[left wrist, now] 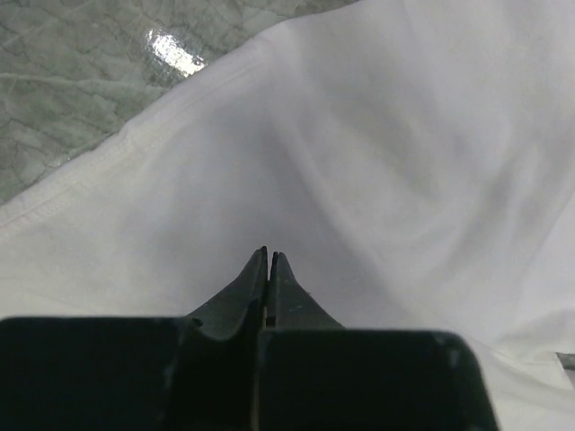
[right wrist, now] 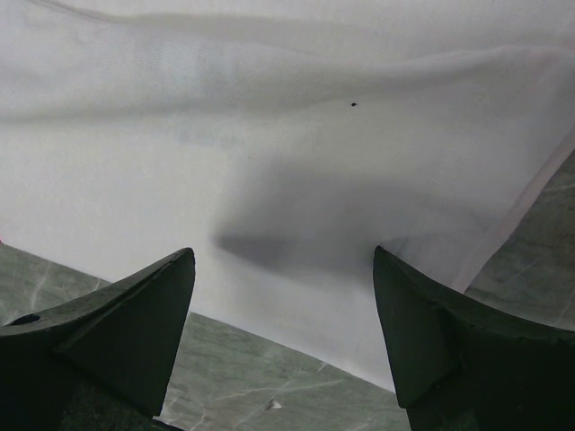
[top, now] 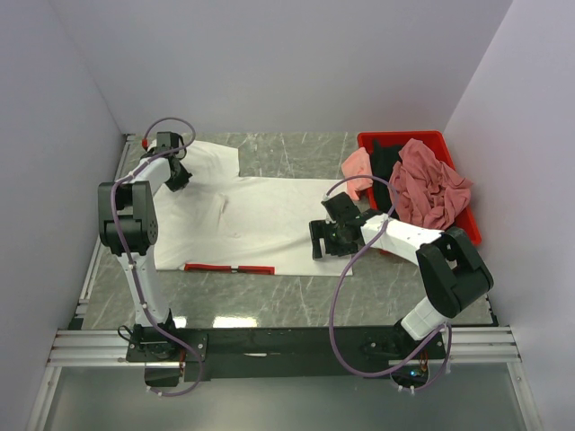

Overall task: Fold and stack the t-shirts
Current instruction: Fold the tshirt

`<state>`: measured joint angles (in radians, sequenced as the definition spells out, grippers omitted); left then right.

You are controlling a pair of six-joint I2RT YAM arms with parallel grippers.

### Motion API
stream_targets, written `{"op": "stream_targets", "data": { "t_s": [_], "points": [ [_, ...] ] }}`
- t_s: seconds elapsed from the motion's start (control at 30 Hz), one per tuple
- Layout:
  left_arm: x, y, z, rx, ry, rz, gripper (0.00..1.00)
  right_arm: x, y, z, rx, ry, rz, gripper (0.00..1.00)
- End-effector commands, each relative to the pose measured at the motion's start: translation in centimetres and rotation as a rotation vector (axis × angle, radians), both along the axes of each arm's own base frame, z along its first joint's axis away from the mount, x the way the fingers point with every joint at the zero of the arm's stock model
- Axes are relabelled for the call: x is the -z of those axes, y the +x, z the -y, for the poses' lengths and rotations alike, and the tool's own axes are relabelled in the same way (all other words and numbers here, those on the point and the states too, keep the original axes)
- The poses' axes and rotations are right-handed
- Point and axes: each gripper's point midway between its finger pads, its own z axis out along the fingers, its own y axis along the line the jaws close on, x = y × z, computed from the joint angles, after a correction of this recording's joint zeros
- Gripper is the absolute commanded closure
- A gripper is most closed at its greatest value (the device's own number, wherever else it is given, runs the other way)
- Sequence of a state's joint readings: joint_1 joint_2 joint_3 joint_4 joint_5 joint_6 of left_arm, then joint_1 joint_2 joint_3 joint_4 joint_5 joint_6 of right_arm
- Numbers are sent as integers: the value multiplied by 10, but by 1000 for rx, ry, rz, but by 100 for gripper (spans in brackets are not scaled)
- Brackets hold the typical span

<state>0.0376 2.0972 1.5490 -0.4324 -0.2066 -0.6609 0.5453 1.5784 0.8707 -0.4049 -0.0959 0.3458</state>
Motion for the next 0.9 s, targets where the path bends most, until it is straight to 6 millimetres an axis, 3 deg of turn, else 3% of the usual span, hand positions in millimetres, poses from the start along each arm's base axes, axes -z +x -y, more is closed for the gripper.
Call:
{"op": "stream_targets", "data": {
  "t_s": [0.0,0.53,0.87],
  "points": [
    [-22,13,2,22,5,52,99,-1,9,-1,-4,-13,18,14],
    [-58,17,-16,-27,93,136,99,2,8,0,-3,-18,13,14],
    [-59,20,-28,-72,144,108,99,2,9,2,0,-27,13,14]
  ]
}}
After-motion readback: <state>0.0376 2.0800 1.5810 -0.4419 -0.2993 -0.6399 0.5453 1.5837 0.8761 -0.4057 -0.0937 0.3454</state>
